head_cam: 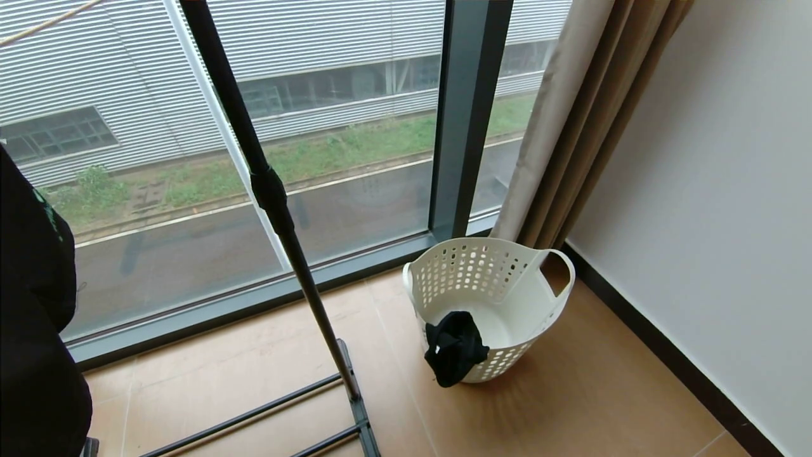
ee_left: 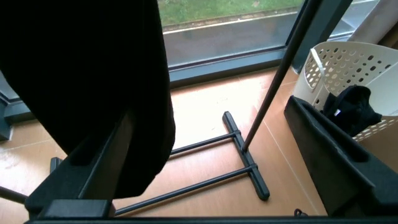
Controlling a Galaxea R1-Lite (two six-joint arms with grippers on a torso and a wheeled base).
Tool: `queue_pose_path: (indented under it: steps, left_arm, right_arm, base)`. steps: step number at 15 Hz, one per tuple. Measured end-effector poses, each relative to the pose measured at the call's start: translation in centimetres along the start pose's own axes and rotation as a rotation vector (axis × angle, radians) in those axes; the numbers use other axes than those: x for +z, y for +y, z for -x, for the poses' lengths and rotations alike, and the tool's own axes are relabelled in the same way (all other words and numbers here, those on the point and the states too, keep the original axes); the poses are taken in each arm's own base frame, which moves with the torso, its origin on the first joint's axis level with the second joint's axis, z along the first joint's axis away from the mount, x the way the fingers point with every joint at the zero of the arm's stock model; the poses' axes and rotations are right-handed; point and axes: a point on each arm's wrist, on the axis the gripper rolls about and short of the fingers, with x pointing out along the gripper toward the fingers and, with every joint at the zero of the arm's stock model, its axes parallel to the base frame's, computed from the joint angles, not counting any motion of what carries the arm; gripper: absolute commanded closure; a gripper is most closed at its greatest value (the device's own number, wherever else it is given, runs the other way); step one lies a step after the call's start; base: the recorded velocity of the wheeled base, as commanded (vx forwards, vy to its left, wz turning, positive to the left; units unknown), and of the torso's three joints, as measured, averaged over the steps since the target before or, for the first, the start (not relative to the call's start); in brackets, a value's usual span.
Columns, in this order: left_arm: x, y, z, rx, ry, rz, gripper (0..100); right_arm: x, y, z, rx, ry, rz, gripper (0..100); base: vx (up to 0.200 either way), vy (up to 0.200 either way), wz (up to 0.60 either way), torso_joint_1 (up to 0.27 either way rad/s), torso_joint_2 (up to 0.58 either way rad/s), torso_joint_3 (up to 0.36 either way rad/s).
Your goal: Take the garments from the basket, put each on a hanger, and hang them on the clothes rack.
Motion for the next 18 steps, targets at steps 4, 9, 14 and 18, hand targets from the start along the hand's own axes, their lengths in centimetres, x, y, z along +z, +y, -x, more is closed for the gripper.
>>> queue_pose_path:
  steps: [4,9,14,18]
  left_arm:
    - [0.0,0.0,0.0,0.0,0.0,0.0,0]
    - [0.0,0.0,0.0,0.0,0.0,0.0,0]
    - [0.0,0.0,0.0,0.0,0.0,0.0,0]
    - [0.0,0.0,0.0,0.0,0.0,0.0,0]
  right_arm:
    - [0.0,0.0,0.0,0.0,0.0,0.0,0]
    - [0.01,0.0,0.0,0.0,0.0,0.0,0]
    - [0.01,0.0,-0.01,0.0,0.001,0.0,0]
    - [0.01,0.0,-0.01,0.0,0.001,0.0,0]
  base:
    - [0.0,0.0,0.0,0.002,0.0,-0.196]
    - [0.0,0.0,0.0,0.001,0.01,-0.194]
    - [0.0,0.0,0.0,0.005,0.0,-0.197]
    - [0.0,0.0,0.0,0.001,0.0,-0.194]
